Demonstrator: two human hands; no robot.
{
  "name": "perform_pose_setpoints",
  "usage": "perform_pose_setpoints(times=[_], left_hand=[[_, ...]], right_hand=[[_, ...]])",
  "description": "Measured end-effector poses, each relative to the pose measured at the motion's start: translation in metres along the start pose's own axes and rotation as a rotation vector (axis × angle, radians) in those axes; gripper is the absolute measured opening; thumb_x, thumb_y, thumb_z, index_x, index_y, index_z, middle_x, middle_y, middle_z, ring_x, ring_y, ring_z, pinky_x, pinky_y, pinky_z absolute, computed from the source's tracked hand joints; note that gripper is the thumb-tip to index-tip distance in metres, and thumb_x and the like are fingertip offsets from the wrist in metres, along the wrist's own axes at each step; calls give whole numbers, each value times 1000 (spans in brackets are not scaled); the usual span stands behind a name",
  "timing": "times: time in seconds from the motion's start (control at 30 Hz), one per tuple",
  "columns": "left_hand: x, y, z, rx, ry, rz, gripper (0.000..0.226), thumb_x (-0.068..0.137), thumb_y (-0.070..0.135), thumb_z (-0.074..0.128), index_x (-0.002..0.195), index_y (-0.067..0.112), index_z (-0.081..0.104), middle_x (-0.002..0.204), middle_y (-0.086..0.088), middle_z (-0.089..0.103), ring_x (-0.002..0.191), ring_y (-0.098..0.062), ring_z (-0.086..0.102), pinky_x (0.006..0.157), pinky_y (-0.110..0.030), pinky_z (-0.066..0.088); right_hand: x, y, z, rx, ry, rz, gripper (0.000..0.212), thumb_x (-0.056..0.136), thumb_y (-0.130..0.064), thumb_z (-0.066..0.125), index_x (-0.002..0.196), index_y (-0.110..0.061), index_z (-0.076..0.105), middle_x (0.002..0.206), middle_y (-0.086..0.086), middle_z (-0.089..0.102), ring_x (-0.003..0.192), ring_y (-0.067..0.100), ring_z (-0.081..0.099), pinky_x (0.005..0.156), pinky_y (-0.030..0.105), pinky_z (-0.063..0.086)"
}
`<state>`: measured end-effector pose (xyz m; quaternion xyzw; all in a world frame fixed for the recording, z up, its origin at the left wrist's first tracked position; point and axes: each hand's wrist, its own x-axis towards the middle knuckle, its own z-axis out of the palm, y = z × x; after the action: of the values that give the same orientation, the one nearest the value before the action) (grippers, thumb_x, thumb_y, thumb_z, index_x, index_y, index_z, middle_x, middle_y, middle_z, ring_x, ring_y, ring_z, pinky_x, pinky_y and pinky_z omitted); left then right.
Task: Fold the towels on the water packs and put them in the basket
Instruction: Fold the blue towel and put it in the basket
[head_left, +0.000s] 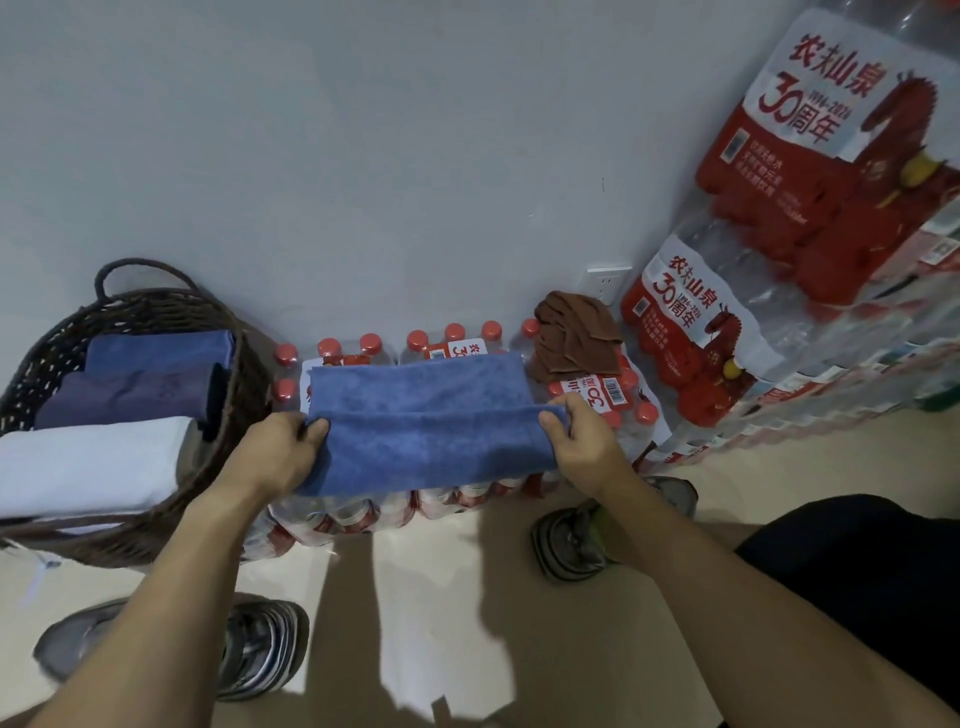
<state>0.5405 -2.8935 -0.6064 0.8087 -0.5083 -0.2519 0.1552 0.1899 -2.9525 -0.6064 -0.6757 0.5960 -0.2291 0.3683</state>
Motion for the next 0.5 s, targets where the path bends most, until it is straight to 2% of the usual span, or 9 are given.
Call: perform_pose_setpoints(times=[0.1,0.2,0.27,0.33,0.37,0.43,0.5], left_hand=[[0,1,11,-456,143,-79,40,95,46,54,83,9,64,80,-5,64,74,-24,58,69,-39,48],[1,5,21,-740,203,-213,45,95,47,54,90,3,63,86,-8,60,83,-24,54,75,-40,44],[5,6,25,-797,130,-324,37,95,43,57,93,7,64,97,-6,62,94,-26,57,85,-46,47],[11,4,25,-744,10,-410,26,93,36,62,94,11,62,107,-8,62,100,-30,59,91,-51,50],[13,5,24,-676,-29,-431,24,93,33,63,96,10,61,109,-8,60,102,-32,59,89,-50,51],[14,8,20,-446,-47,-423,26,95,30,60,111,9,59,110,-10,57,101,-32,58,82,-45,50],[12,10,21,-209,-10,-336,28,98,27,53,120,10,54,113,-17,59,100,-34,58,83,-45,48]], right_hand=[[13,-23,-4,355,73,135,19,100,-23,55,103,-5,60,91,21,64,84,26,60,79,41,52],[21,-28,-11,566,19,278,23,95,-28,62,103,-7,69,99,11,72,94,25,67,86,39,56],[21,-21,-8,492,-98,295,23,91,-27,67,104,-8,71,102,9,73,98,26,68,86,40,58],[22,-11,3,299,-122,323,16,89,-24,71,95,-9,72,92,6,71,89,25,67,78,40,58],[22,-7,8,226,-88,328,11,88,-23,71,86,-12,70,83,2,69,82,22,65,72,37,56],[24,-1,18,149,-16,280,20,90,-21,68,72,-17,60,68,-2,60,71,18,59,66,33,50],[24,1,23,96,19,220,24,94,-20,62,72,-20,52,66,-4,54,67,13,54,62,26,44]])
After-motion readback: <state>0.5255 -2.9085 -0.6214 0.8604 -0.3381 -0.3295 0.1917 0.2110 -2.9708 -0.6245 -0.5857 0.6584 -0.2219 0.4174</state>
